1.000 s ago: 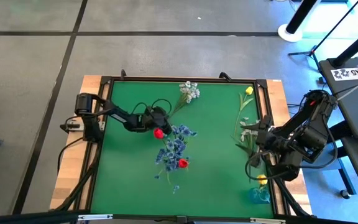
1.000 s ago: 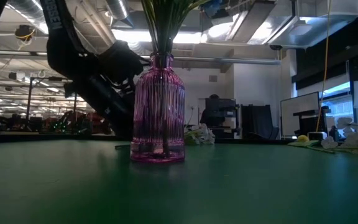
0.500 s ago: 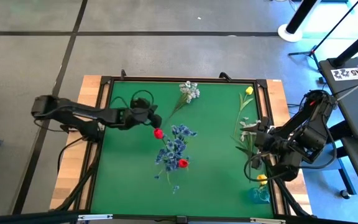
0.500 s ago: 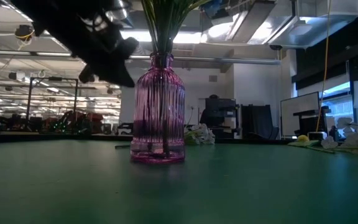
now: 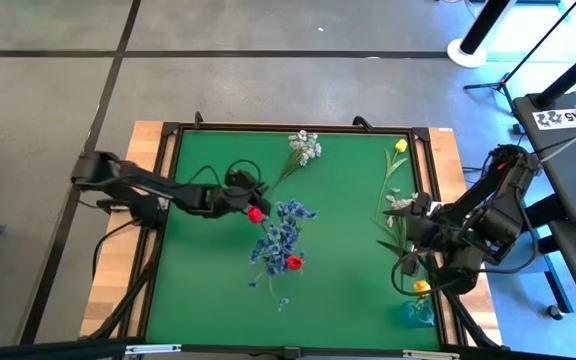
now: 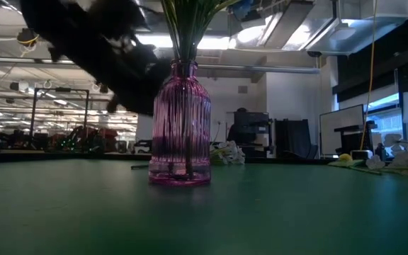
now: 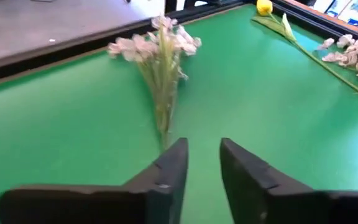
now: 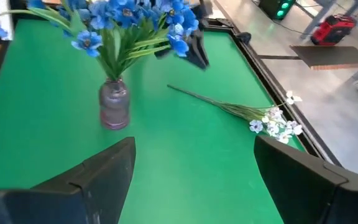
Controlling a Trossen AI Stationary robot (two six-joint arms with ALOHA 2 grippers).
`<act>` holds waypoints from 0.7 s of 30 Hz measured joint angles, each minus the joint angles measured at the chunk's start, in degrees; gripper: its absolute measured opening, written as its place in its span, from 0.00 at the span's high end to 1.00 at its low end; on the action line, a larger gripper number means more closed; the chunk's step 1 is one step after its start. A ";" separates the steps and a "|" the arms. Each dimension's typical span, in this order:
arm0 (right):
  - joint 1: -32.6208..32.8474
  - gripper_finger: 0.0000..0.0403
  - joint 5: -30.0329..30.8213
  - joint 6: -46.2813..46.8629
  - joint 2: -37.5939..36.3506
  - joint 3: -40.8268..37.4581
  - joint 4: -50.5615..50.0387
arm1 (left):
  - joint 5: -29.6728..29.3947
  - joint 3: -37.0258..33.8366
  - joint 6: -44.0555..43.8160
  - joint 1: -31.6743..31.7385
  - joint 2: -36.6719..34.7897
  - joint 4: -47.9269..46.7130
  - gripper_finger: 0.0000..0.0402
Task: Sort flowers into vase by color
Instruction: Put the top white flowers into the blue vase
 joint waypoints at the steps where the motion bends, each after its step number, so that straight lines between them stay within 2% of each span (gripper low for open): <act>1: 0.61 0.19 -0.03 0.02 -0.33 0.00 0.01 | 0.08 0.01 0.42 0.40 2.54 2.34 0.73; 5: 2.67 0.19 0.04 -0.23 -0.78 0.00 0.38 | 0.82 0.01 0.98 3.16 12.99 10.91 0.62; 8: 4.06 0.19 0.48 -0.96 -0.76 0.00 0.16 | 3.98 0.01 1.27 5.20 19.77 17.94 0.60; 10: 5.21 0.19 0.95 -1.28 -0.76 0.00 0.17 | 4.11 0.01 1.14 5.89 23.25 19.89 0.60; 17: 9.06 0.19 2.79 -1.40 -0.76 0.00 -0.58 | 0.31 0.29 0.62 6.45 26.73 20.62 0.67; 21: 10.29 0.19 4.20 -1.40 -0.75 0.00 -1.58 | -0.80 0.44 -0.88 6.45 26.70 16.62 0.81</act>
